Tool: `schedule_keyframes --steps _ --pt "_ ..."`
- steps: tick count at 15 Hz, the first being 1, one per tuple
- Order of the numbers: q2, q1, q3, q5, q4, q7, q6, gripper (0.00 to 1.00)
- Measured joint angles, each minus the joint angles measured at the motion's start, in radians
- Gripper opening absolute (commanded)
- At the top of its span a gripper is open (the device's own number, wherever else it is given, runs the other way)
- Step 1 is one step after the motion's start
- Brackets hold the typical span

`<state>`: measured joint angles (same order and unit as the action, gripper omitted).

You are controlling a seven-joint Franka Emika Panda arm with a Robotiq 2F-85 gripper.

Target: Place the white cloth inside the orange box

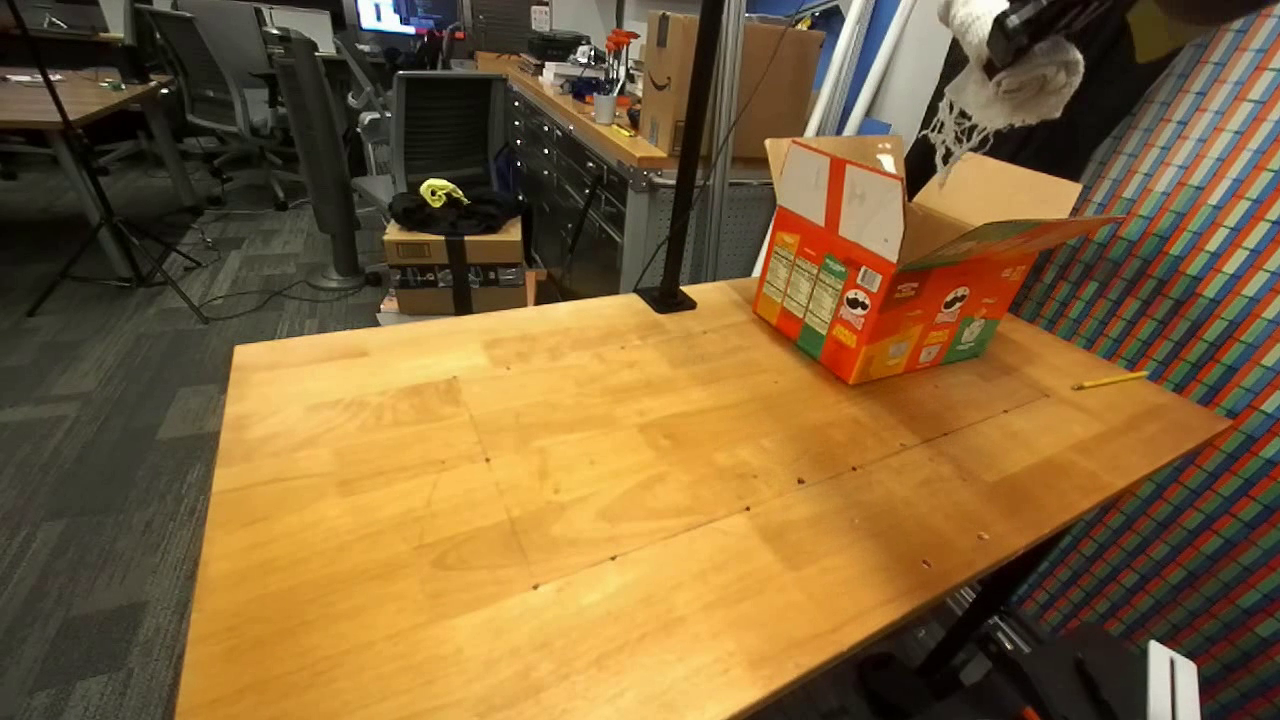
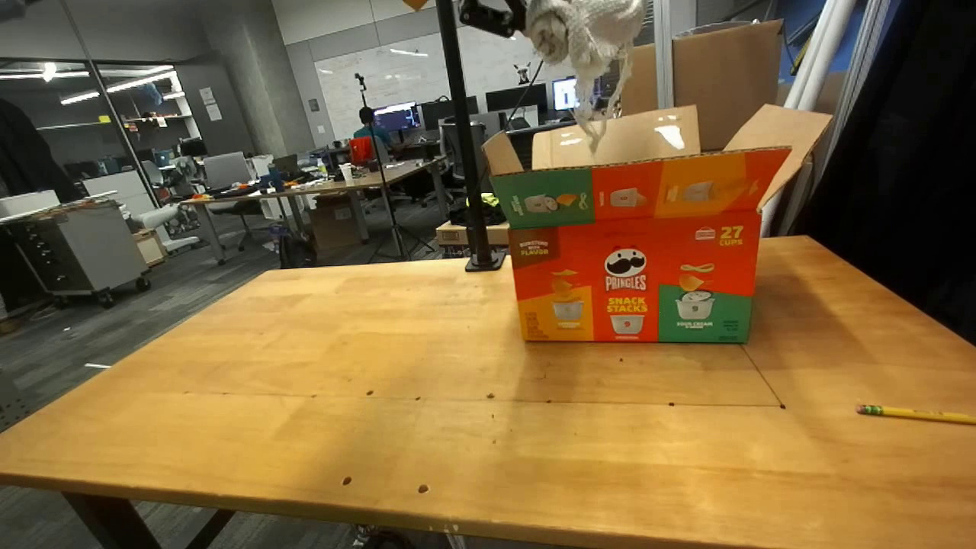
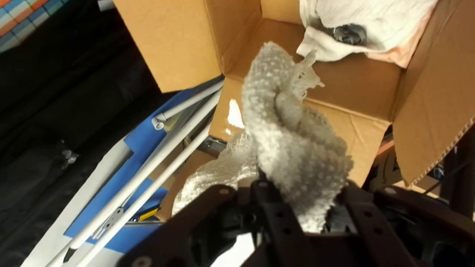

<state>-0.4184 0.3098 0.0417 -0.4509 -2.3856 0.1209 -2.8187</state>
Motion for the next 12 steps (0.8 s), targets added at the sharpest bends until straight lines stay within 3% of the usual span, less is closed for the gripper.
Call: schedule_keyframes --steps 4,5,12 --pt "0.028 0.01 0.033 0.0 -0.07 0.0 -0.034 0.09" --pt "0.038 0.01 0.038 0.0 -0.081 0.0 -0.04 0.2" --pt "0.068 0.009 0.04 0.0 -0.098 0.0 -0.054 0.2"
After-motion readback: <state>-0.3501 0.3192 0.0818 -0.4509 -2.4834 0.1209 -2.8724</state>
